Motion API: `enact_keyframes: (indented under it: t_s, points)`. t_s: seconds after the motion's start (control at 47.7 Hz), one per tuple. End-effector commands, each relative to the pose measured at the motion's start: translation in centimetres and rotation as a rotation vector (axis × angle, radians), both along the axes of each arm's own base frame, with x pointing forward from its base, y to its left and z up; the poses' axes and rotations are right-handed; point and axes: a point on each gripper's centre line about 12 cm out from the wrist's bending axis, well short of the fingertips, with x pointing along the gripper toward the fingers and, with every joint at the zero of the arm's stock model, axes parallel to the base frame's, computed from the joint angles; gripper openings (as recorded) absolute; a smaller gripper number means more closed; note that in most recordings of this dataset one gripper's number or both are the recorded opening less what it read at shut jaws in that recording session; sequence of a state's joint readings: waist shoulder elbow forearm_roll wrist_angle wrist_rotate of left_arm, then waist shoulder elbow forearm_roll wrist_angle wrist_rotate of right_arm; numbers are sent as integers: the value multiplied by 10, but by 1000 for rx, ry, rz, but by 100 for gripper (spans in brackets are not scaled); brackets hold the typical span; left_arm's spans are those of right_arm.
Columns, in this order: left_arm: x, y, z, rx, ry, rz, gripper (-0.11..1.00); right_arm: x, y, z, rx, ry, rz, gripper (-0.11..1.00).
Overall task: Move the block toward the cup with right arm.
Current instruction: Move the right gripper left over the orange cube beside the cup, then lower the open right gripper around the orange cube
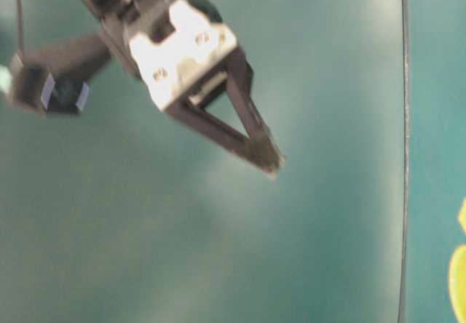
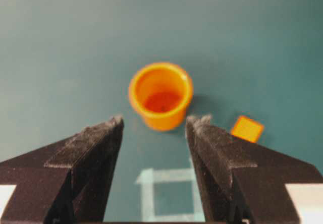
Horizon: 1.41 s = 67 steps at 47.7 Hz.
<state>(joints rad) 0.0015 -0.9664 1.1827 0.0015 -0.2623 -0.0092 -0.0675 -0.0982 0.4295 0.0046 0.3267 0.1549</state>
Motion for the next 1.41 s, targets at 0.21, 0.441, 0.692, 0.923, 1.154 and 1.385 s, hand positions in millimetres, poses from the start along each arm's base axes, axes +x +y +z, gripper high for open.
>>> enact_keyframes:
  t_s: [0.21,0.441,0.692,0.923,1.154,1.385]
  points:
    - [3,0,10,2,-23,0,0,38,-22,9,206,96,-224,57]
    - [4,0,9,2,-20,0,0,53,-27,-14,226,164,-284,60]
    - [4,0,9,2,-18,0,0,57,-34,-34,147,206,-276,68]
    - [4,0,9,2,-20,0,0,64,-37,-58,109,243,-268,68]
    - [3,0,7,2,3,0,0,75,-39,-85,98,247,-257,68]
    - [4,0,6,1,9,0,0,79,-52,-99,66,237,-255,68]
